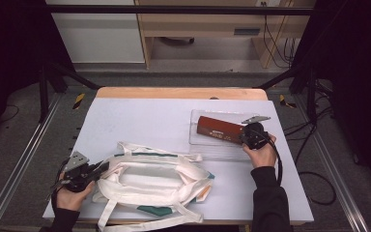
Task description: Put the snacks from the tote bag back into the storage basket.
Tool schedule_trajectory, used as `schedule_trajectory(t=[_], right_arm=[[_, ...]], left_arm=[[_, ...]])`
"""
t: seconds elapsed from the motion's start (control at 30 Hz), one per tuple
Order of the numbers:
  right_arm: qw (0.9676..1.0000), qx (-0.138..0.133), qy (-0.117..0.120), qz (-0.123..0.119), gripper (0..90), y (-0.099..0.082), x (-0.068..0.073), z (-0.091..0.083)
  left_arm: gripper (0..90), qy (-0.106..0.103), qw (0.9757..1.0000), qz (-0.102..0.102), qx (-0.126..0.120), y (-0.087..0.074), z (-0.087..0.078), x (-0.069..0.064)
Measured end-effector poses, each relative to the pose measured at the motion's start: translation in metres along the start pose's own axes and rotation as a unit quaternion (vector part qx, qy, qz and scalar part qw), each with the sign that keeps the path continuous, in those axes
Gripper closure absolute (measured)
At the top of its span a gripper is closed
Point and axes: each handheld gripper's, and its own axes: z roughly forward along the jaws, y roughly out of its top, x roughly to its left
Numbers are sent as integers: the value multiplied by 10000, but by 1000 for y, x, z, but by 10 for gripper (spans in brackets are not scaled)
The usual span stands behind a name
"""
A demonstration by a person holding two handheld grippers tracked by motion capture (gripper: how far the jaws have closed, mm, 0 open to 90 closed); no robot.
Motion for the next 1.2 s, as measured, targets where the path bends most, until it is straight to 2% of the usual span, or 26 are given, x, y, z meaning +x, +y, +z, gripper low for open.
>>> schedule_trajectory(t=[0.3, 0.37, 0.43, 0.7, 1.07, 1.2], right_arm=[[9996, -66, -217, 164, 873, 2, -4, 5], [9994, -98, -303, 139, 871, 3, -5, 5], [9992, -112, -313, 203, 864, 4, -5, 6], [9989, -100, -412, 184, 863, 5, -6, 8], [9990, -138, -372, 182, 830, 4, -6, 4], [9988, -372, -278, 181, 781, 5, -1, -10]], left_arm=[[822, 6, 10000, 22, 1, 0, 0, 0], [822, 7, 10000, 24, 2, 0, 0, 0], [823, 7, 10000, 25, 2, 0, 0, 0], [823, 6, 10000, 27, 5, 0, 0, 0], [819, 2, 10000, 4, -9, 0, 0, 0], [798, 3, 10000, -18, -69, 1, -2, 0]])
